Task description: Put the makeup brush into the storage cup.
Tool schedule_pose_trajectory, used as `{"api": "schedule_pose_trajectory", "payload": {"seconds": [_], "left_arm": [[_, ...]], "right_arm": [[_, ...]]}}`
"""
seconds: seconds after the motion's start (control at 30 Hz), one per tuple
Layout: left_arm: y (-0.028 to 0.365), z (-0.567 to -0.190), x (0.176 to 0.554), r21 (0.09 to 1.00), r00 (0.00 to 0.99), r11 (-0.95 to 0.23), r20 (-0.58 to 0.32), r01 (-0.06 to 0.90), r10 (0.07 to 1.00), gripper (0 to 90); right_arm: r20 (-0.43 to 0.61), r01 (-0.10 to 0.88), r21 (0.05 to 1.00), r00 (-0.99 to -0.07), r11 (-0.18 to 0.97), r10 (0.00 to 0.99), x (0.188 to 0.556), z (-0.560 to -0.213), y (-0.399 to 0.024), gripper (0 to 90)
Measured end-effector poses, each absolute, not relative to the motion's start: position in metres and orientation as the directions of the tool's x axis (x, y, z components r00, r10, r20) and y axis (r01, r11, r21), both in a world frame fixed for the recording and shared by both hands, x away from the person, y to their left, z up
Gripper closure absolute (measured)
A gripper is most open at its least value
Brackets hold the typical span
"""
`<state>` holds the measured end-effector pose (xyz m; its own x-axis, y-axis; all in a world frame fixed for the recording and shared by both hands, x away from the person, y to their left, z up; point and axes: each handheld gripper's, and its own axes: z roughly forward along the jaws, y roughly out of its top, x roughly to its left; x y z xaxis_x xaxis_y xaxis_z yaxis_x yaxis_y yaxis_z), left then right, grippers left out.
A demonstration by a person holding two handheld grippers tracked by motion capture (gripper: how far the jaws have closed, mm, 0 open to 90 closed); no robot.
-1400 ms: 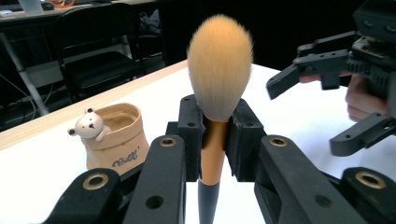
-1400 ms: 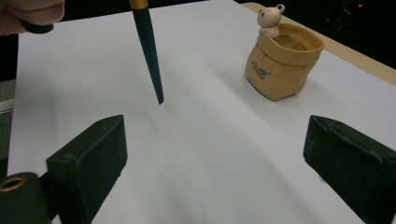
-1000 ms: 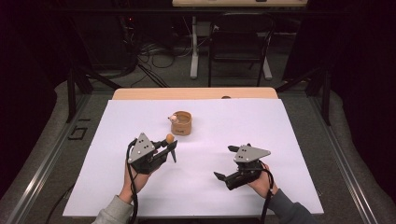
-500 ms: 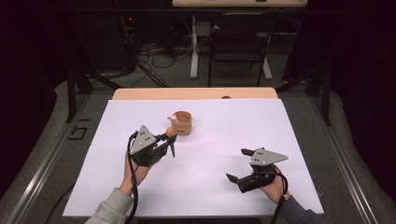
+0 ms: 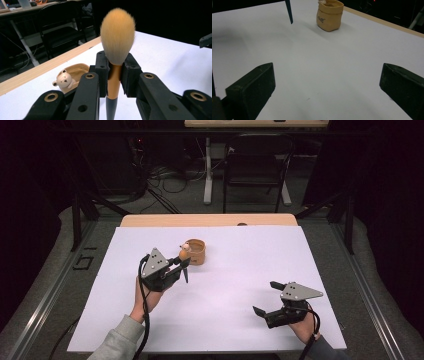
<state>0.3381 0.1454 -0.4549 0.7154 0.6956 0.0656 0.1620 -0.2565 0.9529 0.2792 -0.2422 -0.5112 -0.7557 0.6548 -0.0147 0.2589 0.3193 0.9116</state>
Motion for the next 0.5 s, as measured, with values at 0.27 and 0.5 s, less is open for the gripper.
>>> {"api": "schedule_pose_trajectory", "payload": {"seconds": [0.27, 0.5], "left_arm": [[0.143, -0.447, 0.342, 0.956, 0.717, -0.25, 0.065, 0.156, 0.694, 78.3], [0.141, -0.44, 0.348, 0.958, 0.719, -0.246, 0.067, 0.147, 0.692, 78.3]], "right_arm": [[-0.002, 0.286, 0.9, -0.751, 0.329, 0.66, 0.282, -0.518, -0.242, 0.0], [-0.021, 0.27, 0.901, -0.755, 0.341, 0.655, 0.281, -0.516, -0.239, 0.0]]}}
